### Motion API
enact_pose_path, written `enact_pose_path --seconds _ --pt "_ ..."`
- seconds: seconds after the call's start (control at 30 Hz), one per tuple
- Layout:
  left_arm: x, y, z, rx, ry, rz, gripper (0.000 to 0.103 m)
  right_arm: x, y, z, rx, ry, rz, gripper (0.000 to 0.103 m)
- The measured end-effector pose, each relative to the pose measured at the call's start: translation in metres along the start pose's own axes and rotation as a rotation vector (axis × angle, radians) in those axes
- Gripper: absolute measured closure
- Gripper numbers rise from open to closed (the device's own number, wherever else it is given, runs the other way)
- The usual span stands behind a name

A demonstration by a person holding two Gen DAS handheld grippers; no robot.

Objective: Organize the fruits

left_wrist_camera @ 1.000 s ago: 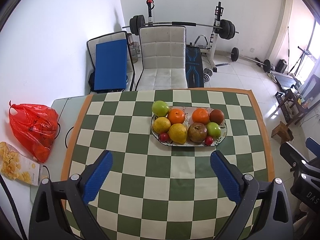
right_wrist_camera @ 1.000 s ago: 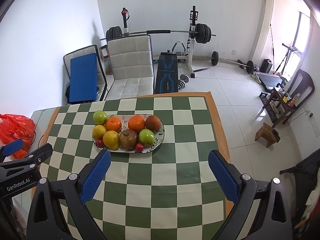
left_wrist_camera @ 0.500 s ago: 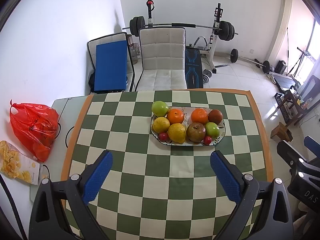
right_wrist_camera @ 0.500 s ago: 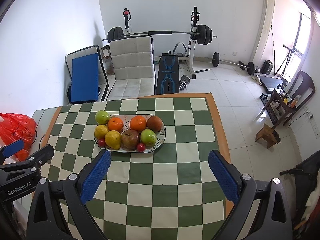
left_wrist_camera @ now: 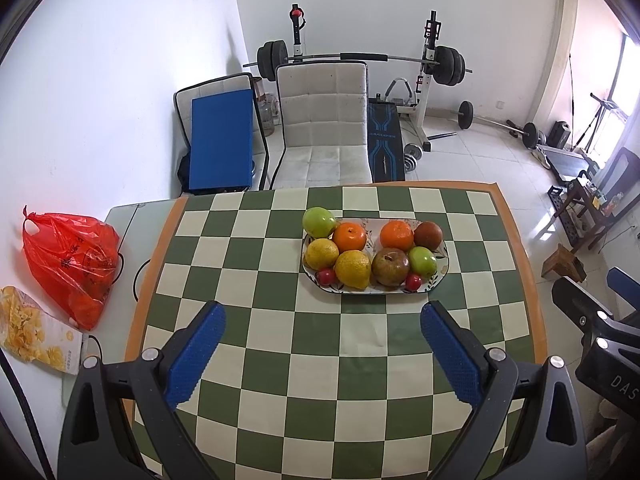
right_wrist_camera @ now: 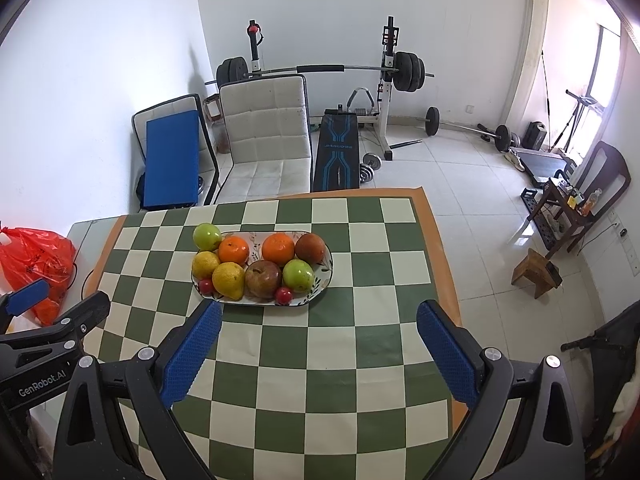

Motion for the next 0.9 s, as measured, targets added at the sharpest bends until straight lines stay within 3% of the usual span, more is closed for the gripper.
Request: enact_pose_path --seconds 0.9 --pt "0.0036 -0.0089 0.0043 0.022 -0.002 -0.009 0.003 0.002 -0.004 -0.0011 0.006 -0.003 -0.003 0.003"
Point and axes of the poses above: each gripper's, at about its wrist camera, not at the fingertips, and y roughly the way its jaws point, x to its right, z to its top, the point moved 2 cm from there along y, roughly the way its jaws point, and after that the axes turned 7 degrees about -x, right-handed, at the moved point
